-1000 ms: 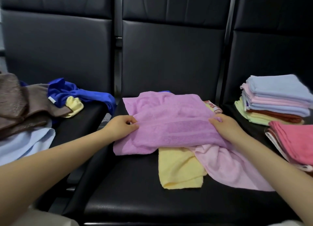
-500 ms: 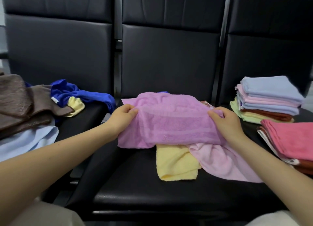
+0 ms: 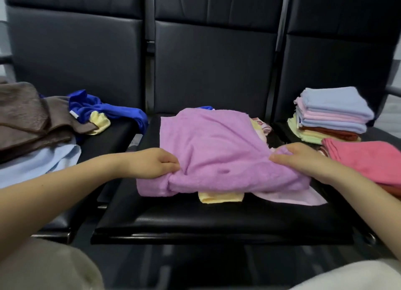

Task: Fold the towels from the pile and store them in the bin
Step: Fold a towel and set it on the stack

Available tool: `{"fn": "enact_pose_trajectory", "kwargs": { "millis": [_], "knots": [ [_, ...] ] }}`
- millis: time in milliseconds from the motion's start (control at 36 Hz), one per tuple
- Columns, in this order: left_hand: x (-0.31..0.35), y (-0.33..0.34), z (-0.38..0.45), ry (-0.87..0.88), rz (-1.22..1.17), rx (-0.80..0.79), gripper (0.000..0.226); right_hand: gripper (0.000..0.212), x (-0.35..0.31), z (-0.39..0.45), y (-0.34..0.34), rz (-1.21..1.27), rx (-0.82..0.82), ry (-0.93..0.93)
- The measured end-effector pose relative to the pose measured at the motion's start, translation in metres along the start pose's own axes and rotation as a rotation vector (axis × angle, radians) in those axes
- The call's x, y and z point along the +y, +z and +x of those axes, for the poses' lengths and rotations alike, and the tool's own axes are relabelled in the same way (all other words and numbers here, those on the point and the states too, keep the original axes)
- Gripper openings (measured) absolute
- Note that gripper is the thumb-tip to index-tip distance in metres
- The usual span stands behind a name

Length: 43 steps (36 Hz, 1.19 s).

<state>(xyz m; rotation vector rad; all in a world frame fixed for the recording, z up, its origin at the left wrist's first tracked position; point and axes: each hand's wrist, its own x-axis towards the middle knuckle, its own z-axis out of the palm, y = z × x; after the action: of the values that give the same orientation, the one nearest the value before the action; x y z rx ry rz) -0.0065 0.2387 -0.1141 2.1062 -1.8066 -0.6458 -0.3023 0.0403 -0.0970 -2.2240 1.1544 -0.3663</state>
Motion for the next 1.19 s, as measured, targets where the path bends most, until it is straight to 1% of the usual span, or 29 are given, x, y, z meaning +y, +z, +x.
{"fn": "enact_pose_trajectory", "kwargs": {
  "millis": [56, 111, 167, 194, 250, 278, 306, 361, 389, 444, 528, 583, 639, 694, 722, 806, 861, 944, 1000, 1028, 1056, 1111, 1139, 1194],
  "knots": [
    [0.004, 0.006, -0.004, 0.022, -0.005, -0.031, 0.032, 0.026, 0.002, -0.009, -0.001, -0.012, -0.083, 0.002],
    [0.005, 0.012, -0.007, 0.034, -0.011, -0.019, 0.032, 0.028, 0.004, -0.016, 0.0, -0.013, -0.157, -0.005],
    [0.006, 0.015, -0.008, 0.06, -0.016, 0.056, 0.028, 0.029, 0.005, -0.021, 0.0, -0.021, -0.181, -0.018],
    [0.006, 0.015, -0.009, 0.077, -0.016, 0.102, 0.024, 0.026, 0.005, -0.022, 0.0, -0.022, -0.168, -0.028],
    [0.005, 0.009, -0.01, 0.106, 0.016, 0.17, 0.016, 0.018, 0.004, -0.023, -0.002, -0.002, -0.1, -0.04],
    [0.003, 0.003, -0.011, 0.116, 0.077, 0.188, 0.018, 0.015, 0.004, -0.023, -0.003, 0.026, -0.047, -0.058],
    [0.0, -0.003, -0.012, 0.129, 0.167, 0.208, 0.026, 0.014, 0.003, -0.023, -0.004, 0.06, 0.016, -0.087],
    [-0.009, -0.016, -0.011, 0.163, 0.34, 0.254, 0.05, 0.018, 0.002, -0.021, -0.007, 0.115, 0.178, -0.164],
    [-0.011, -0.021, -0.011, 0.17, 0.358, 0.276, 0.058, 0.02, 0.002, -0.019, -0.008, 0.142, 0.259, -0.186],
    [-0.013, -0.024, -0.006, 0.144, 0.281, 0.322, 0.056, 0.02, -0.002, -0.014, -0.009, 0.221, 0.354, -0.194],
    [-0.011, -0.017, 0.009, 0.003, 0.019, 0.401, 0.044, 0.022, -0.003, -0.001, -0.001, 0.348, 0.395, -0.147],
    [-0.015, -0.007, 0.025, -0.142, -0.134, 0.455, 0.041, 0.018, -0.004, 0.008, 0.01, 0.41, 0.349, -0.072],
    [-0.02, 0.003, 0.039, -0.273, -0.283, 0.457, 0.038, 0.014, -0.007, 0.017, 0.021, 0.457, 0.221, 0.006],
    [-0.02, 0.009, 0.049, -0.335, -0.426, 0.442, 0.034, 0.014, -0.011, 0.025, 0.03, 0.526, 0.101, 0.056],
    [-0.017, 0.01, 0.052, -0.354, -0.492, 0.456, 0.034, 0.014, -0.015, 0.026, 0.033, 0.543, 0.076, 0.057],
    [-0.006, 0.015, 0.063, -0.403, -0.769, 0.524, 0.032, 0.017, -0.024, 0.031, 0.035, 0.482, 0.149, -0.015],
    [0.001, 0.019, 0.068, -0.431, -0.909, 0.528, 0.032, 0.018, -0.028, 0.032, 0.036, 0.426, 0.201, -0.068],
    [0.008, 0.023, 0.072, -0.444, -0.973, 0.499, 0.022, 0.02, -0.029, 0.032, 0.039, 0.34, 0.205, -0.101],
    [0.01, 0.023, 0.07, -0.442, -0.98, 0.502, 0.024, 0.024, -0.028, 0.03, 0.039, 0.264, 0.202, -0.122],
    [0.012, 0.023, 0.067, -0.422, -0.921, 0.531, 0.024, 0.026, -0.027, 0.03, 0.038, 0.223, 0.206, -0.138],
    [0.013, 0.022, 0.062, -0.387, -0.812, 0.555, 0.026, 0.028, -0.026, 0.029, 0.035, 0.182, 0.213, -0.155],
    [0.019, 0.018, 0.049, -0.326, -0.645, 0.574, 0.034, 0.029, -0.024, 0.025, 0.027, 0.14, 0.23, -0.155],
    [0.023, 0.017, 0.042, -0.314, -0.643, 0.543, 0.033, 0.03, -0.022, 0.024, 0.022, 0.141, 0.217, -0.137],
    [0.028, 0.017, 0.028, -0.329, -0.728, 0.376, 0.029, 0.036, -0.015, 0.018, 0.013, 0.141, 0.104, -0.078]
  ]
}}
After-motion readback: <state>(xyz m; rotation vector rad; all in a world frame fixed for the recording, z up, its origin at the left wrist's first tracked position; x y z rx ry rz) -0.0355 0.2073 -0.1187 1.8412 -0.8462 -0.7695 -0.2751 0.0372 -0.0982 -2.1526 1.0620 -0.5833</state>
